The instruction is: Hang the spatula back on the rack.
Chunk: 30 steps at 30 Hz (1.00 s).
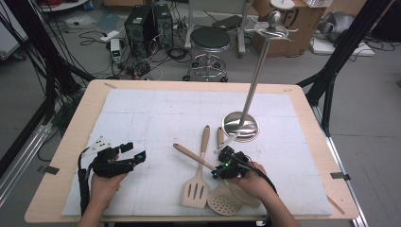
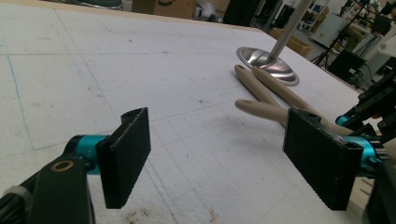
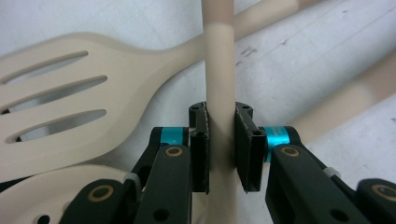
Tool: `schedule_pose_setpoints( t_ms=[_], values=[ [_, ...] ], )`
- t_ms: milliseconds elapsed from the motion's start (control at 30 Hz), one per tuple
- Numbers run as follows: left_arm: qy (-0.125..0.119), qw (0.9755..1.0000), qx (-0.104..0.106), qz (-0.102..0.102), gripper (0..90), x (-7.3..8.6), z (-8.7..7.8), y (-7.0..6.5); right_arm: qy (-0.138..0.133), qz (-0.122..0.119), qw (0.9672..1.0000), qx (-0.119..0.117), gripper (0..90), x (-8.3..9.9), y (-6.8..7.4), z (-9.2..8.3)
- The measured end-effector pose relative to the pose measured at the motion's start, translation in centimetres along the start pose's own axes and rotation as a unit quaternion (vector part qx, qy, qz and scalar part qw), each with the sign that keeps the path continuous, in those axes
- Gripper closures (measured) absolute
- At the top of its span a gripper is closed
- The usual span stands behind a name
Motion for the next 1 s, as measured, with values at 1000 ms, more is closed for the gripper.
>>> schedule_pose_setpoints(
  t_ms=[1000],
  values=[
    [0.001, 1.0000, -0.001, 0.001, 23.9, 0.0, 0.0, 0.0, -0.155, 0.115, 0.9781, -0.077, 78.1, 1.6, -3.6, -3.9]
  ],
)
Point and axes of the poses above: each handheld gripper's, and its own axes: z roughly forward along the jaws, x roughly out of its underside, y roughly to its left, the point moved 3 cm from there along z, roughly forward along the jaws, and after that the axes turned 11 degrees about z, right-handed, at the moved point
